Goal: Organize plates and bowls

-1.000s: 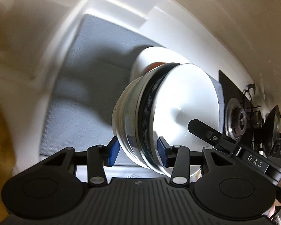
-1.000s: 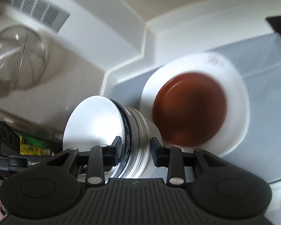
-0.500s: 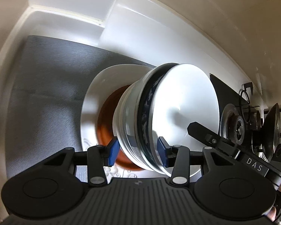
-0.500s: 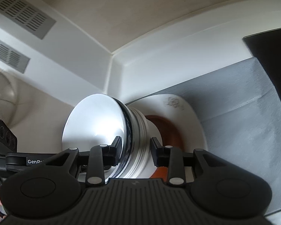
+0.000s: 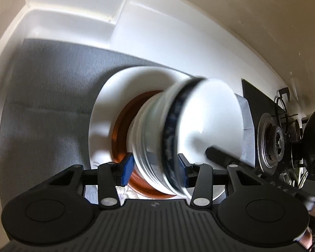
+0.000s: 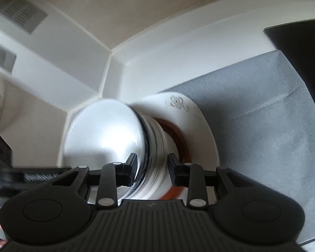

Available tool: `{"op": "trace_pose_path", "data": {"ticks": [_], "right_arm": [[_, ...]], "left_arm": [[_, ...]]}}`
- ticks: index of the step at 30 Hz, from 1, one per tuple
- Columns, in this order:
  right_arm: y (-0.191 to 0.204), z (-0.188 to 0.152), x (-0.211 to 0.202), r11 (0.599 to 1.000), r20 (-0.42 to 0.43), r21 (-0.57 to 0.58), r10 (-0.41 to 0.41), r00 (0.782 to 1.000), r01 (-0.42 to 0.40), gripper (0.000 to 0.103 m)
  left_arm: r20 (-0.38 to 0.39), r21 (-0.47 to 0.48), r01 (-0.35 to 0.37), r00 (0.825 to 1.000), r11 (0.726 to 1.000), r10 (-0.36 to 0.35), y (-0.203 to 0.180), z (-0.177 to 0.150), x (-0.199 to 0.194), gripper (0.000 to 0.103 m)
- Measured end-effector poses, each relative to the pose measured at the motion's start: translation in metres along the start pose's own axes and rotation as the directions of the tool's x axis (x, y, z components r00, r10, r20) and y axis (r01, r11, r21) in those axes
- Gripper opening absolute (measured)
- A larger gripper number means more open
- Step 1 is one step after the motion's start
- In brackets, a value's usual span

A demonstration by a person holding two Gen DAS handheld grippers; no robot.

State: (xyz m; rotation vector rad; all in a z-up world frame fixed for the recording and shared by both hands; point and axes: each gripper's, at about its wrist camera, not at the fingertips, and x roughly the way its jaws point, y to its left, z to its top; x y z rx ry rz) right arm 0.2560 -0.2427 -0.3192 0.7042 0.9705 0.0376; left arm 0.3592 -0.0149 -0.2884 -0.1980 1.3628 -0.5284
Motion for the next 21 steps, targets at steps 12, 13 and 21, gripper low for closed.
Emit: {"op": "trace_pose_path", "data": {"ticks": [12, 13, 21], "right_arm": [[0.04, -0.055, -0.086, 0.937, 0.154, -0.181, -0.272, 0.95, 0.298, 0.076], [0.047, -0.062, -0.094, 0.92, 0.159, -0.203, -0.308, 0.938, 0.336, 0.077], [0.086, -0.105, -0.205, 0.901, 0.195, -0.27, -0.295, 0.935, 0.34, 0.099]], "left_arm": [[0.358, 0.032, -0.225, 0.912, 0.974, 0.199, -0.042, -0.081, -0.101, 0.086], [0.376, 0.038, -0.239, 0.903, 0.97, 0.208, -0.052, -0.092, -0.112, 0.09], [0.438, 0.014, -0.323, 0.853, 0.946, 0.285, -0.154, -0.188, -0.193, 0.099]]}}
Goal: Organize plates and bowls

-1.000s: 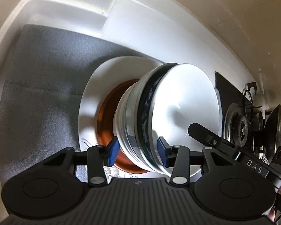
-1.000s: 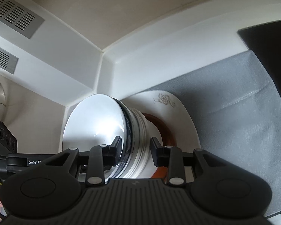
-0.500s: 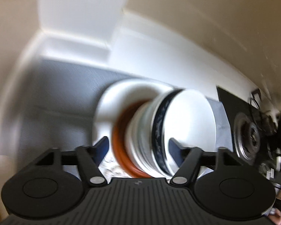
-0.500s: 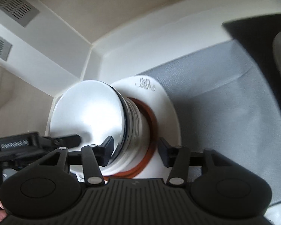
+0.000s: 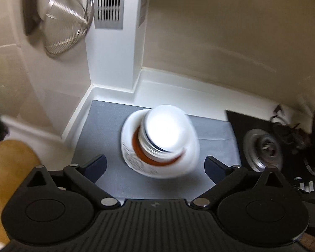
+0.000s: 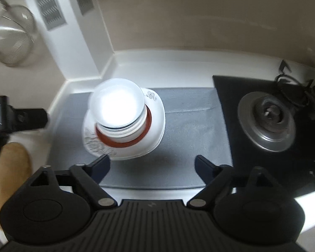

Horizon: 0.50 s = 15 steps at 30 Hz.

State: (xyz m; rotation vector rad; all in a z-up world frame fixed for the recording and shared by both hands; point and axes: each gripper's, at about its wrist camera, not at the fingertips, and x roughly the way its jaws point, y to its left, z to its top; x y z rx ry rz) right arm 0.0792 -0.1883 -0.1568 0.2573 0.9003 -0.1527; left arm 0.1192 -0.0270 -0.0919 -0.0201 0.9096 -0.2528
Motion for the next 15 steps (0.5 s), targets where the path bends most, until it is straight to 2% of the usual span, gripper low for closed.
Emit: {"op": "trace_pose_path", "data": {"ticks": [3, 7, 11, 15], "right_arm": [[-0.009, -0.003, -0.055, 0.999, 0.054, 0.005, -0.042, 0.998, 0.042, 0.103], [-0.024, -0.01, -0.11, 1.0, 0.052, -0.006, -0.021, 0.998, 0.022, 0.103], [-0.041, -0.022, -0.151, 1.0, 0.062, 0.011, 0.02, 0.998, -0.02, 0.103], [-0.048, -0.035, -0.184, 1.0, 0.07, 0.005, 0.008, 0.998, -0.008, 0.103]], "left_arm": [[-0.013, -0.007, -0.031, 0.999, 0.999, 0.031, -0.027, -0.014, -0.037, 0.099], [0.034, 0.021, -0.073, 0.997, 0.997, 0.073, -0.058, -0.032, -0.087, 0.099], [0.078, 0.074, -0.14, 0.988, 0.987, 0.135, -0.09, -0.046, -0.131, 0.099], [0.106, 0.097, -0.21, 0.974, 0.973, 0.2, -0.113, -0.06, -0.161, 0.1]]}}
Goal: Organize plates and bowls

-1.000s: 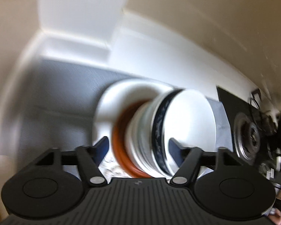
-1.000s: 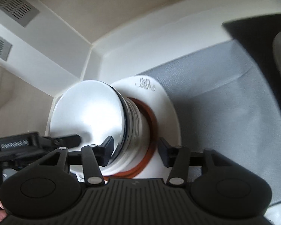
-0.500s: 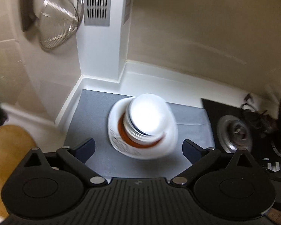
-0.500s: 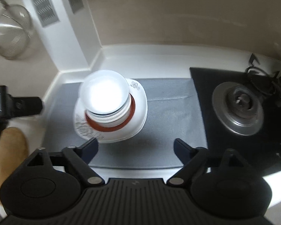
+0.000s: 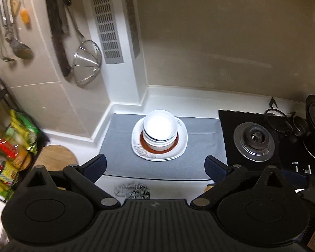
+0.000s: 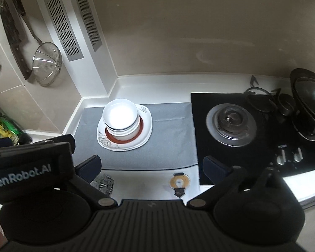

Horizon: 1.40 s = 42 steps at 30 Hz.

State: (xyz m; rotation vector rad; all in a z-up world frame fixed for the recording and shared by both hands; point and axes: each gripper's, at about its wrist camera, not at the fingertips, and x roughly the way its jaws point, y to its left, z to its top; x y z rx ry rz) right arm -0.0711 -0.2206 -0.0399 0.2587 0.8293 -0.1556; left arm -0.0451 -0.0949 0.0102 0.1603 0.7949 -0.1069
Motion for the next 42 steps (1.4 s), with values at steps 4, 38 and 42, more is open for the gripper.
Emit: {"op": "trace_pose_path", "data": {"ticks": [4, 38, 42], "right_arm": [[-0.005, -0.007, -0.019, 1.0, 0.003, -0.017, -0.017, 1.0, 0.017, 0.103], [-0.03, -0.038, -0.04, 1.0, -0.025, 0.004, 0.023, 0.999, -0.023, 0.103], [-0.032, -0.039, -0.039, 1.0, -0.021, 0.005, 0.027, 0.999, -0.027, 0.103]], "left_arm": [[-0.013, 0.002, 0.0, 1.0, 1.0, 0.0, -0.009, -0.006, -0.016, 0.1], [-0.031, 0.025, -0.011, 0.999, 1.0, 0.011, -0.031, -0.036, -0.042, 0.101], [-0.03, 0.033, -0.011, 0.999, 0.999, 0.012, -0.032, -0.035, -0.042, 0.101]]}}
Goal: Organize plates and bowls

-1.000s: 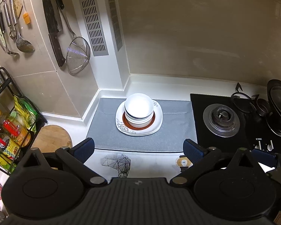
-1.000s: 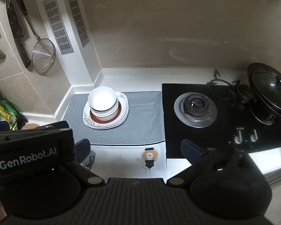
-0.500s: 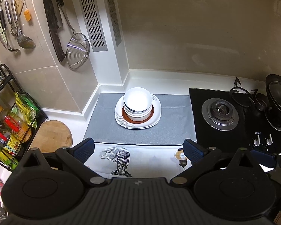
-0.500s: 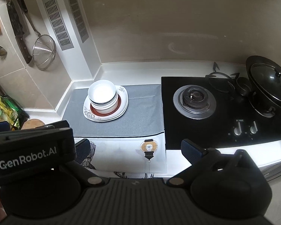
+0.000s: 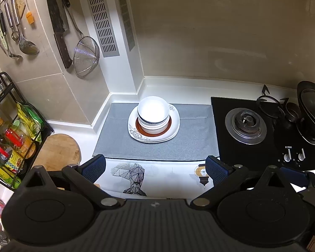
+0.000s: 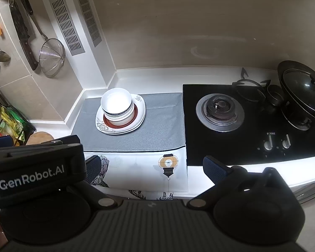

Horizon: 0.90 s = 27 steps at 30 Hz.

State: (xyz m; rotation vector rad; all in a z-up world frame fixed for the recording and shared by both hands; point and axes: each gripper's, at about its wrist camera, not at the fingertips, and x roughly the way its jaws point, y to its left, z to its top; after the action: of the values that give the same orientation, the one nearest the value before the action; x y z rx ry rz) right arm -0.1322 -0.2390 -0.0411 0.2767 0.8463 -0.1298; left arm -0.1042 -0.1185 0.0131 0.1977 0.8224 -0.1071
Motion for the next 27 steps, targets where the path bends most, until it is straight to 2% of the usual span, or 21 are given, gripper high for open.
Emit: {"op": "trace_pose_path", "data": {"ticks": [27], "right_arm": [[-0.007, 0.0024, 0.0066, 0.999, -0.012, 0.024, 0.026, 1.0, -0.026, 0.103]], "left_arm": [[0.0, 0.021, 0.002, 1.0, 1.0, -0.002, -0.0048, 0.0035, 0.0042, 0.102]]}}
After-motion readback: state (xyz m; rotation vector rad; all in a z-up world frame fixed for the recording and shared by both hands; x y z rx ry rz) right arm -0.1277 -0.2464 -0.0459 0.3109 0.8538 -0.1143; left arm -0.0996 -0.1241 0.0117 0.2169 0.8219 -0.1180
